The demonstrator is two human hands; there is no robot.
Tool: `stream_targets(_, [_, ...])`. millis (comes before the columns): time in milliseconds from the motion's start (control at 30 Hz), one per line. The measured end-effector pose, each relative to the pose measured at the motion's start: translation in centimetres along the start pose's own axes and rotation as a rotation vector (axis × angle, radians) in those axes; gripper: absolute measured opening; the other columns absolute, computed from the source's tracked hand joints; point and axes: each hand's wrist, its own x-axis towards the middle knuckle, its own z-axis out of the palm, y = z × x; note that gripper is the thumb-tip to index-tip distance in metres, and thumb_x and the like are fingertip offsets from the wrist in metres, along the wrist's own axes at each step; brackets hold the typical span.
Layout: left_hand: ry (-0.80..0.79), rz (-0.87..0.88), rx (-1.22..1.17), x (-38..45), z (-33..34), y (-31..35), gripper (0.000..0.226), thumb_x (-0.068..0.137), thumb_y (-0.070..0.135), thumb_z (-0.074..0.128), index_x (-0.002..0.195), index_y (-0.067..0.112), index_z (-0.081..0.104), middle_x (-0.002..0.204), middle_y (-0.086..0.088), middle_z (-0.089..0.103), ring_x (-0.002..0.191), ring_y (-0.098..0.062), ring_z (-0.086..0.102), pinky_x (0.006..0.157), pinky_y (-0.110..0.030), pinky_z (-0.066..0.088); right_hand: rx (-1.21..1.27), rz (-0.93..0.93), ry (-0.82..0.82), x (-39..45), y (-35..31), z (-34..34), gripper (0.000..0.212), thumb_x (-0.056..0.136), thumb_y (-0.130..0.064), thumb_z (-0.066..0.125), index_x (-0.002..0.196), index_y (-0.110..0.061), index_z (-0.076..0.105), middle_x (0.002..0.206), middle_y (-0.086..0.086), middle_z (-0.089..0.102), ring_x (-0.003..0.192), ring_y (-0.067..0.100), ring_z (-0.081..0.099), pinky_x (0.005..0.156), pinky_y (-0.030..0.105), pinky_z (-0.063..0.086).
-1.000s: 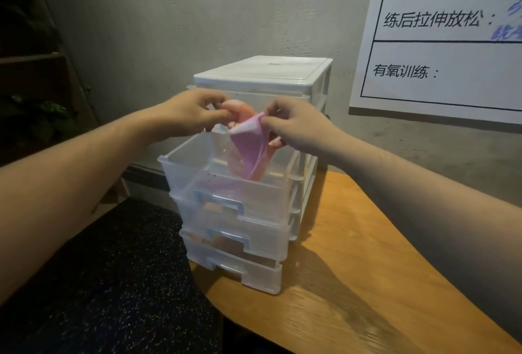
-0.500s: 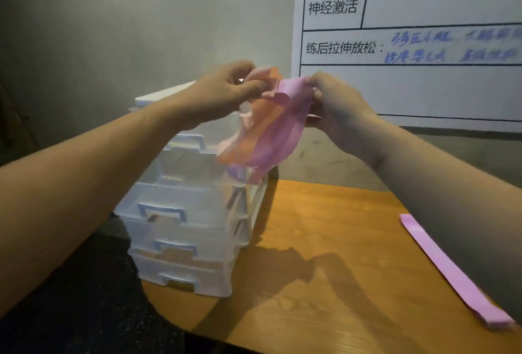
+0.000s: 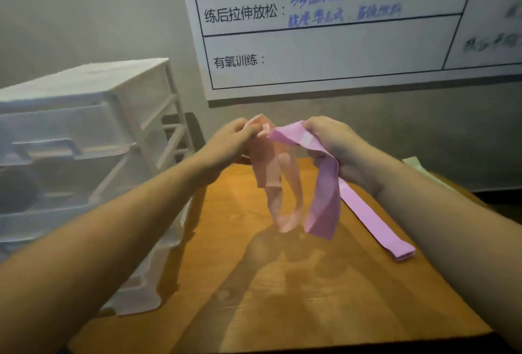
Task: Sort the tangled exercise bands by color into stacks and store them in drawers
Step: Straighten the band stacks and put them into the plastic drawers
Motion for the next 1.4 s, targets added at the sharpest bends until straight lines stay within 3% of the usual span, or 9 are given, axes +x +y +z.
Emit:
stream_targets(200, [-0.040, -0.156, 0.059, 1.7, 7.1, -7.0, 0.017, 0.093, 0.024, 0.063, 0.096, 0.010, 0.055, 0.088, -0.010, 0.072, 0.072, -0.018, 0.070, 0.066, -0.034, 0.058, -0.105, 0.108, 0.033, 1.9, 6.5, -3.9, 0.024, 0.095, -0.019, 0.048, 0.104, -0.004, 0.065, 0.082, 0.013, 0.050, 0.037, 0.009, 0.036, 0.034, 0.016, 0.023])
stream_targets(333, [-0.235, -0.264, 0.185, 2.4, 10.4, -11.6, 0.035, 0.089, 0.033, 0.072, 0.105, 0.016, 0.046, 0.096, -0.005, 0.062, 0.079, -0.013, 0.057, 0.070, -0.033, 0.050, -0.144, 0.154, 0.059, 3.0, 10.1, -4.8, 0.019, 0.095, -0.023, 0.056, 0.099, -0.011, 0.070, 0.084, 0.011, 0.065, 0.057, 0.012, 0.051, 0.036, 0.020, 0.034])
stream_targets(500, [-0.306, -0.126, 0.275, 2.4, 12.6, -13.1, 0.045, 0.088, 0.025, 0.075, 0.128, 0.021, 0.054, 0.126, -0.004, 0.051, 0.107, -0.012, 0.051, 0.090, -0.024, 0.046, -0.132, 0.162, 0.050, 4.0, 12.7, -5.9, 0.017, 0.098, -0.025, 0.060, 0.106, -0.012, 0.068, 0.094, 0.002, 0.063, 0.083, 0.013, 0.058, 0.072, 0.025, 0.046])
stream_targets(567, [-0.258, -0.094, 0.074, 2.4, 12.8, -12.5, 0.029, 0.089, 0.023, 0.071, 0.117, 0.020, 0.063, 0.119, -0.003, 0.061, 0.102, -0.009, 0.056, 0.093, -0.022, 0.045, -0.110, 0.160, 0.023, 4.1, 13.2, -6.1, 0.012, 0.098, -0.023, 0.060, 0.101, -0.014, 0.067, 0.096, 0.002, 0.063, 0.090, 0.015, 0.057, 0.079, 0.031, 0.044])
stream_targets(700, [-0.314, -0.268, -0.511, 2.2, 13.1, -11.2, 0.049, 0.082, 0.023, 0.050, 0.127, 0.009, 0.060, 0.089, -0.002, 0.069, 0.084, -0.015, 0.067, 0.086, -0.035, 0.050, -0.069, 0.172, 0.004, 4.0, 14.2, -6.6, 0.016, 0.099, -0.020, 0.056, 0.084, -0.026, 0.061, 0.088, -0.004, 0.060, 0.083, 0.018, 0.053, 0.058, 0.029, 0.037])
stream_targets(833, [-0.303, -0.323, -0.649, 2.1, 13.3, -10.5, 0.042, 0.093, 0.031, 0.051, 0.131, 0.015, 0.058, 0.101, -0.004, 0.070, 0.082, -0.018, 0.065, 0.081, -0.032, 0.055, -0.030, 0.170, 0.003, 3.5, 14.5, -6.7, 0.016, 0.101, -0.019, 0.052, 0.092, -0.028, 0.060, 0.087, -0.004, 0.061, 0.078, 0.014, 0.054, 0.055, 0.025, 0.037])
stream_targets(1000, [-0.250, -0.249, -0.563, 1.4, 13.4, -9.6, 0.045, 0.092, 0.002, 0.067, 0.132, 0.018, 0.054, 0.096, -0.003, 0.071, 0.087, -0.020, 0.070, 0.078, -0.029, 0.059, -0.032, 0.134, 0.000, 2.6, 13.9, -7.2, 0.016, 0.102, -0.018, 0.047, 0.097, -0.026, 0.061, 0.089, 0.002, 0.061, 0.078, 0.017, 0.053, 0.053, 0.026, 0.037])
stream_targets(1233, [-0.290, -0.122, -0.308, -1.0, 14.7, -9.4, 0.077, 0.078, 0.002, 0.083, 0.135, 0.036, 0.043, 0.108, -0.013, 0.066, 0.086, -0.016, 0.069, 0.080, -0.032, 0.058, -0.053, 0.112, 0.038, 1.7, 13.0, -7.6, 0.015, 0.104, -0.026, 0.047, 0.100, -0.026, 0.061, 0.106, 0.003, 0.061, 0.083, 0.014, 0.057, 0.051, 0.022, 0.045])
stream_targets(1400, [-0.206, 0.042, -0.235, -1.9, 15.4, -9.4, 0.080, 0.081, -0.008, 0.077, 0.134, 0.041, 0.042, 0.091, -0.016, 0.067, 0.082, -0.014, 0.069, 0.080, -0.025, 0.056, -0.013, 0.111, 0.082, 1.4, 12.8, -7.9, 0.017, 0.104, -0.025, 0.047, 0.110, -0.022, 0.062, 0.101, 0.001, 0.066, 0.087, 0.016, 0.062, 0.064, 0.030, 0.051])
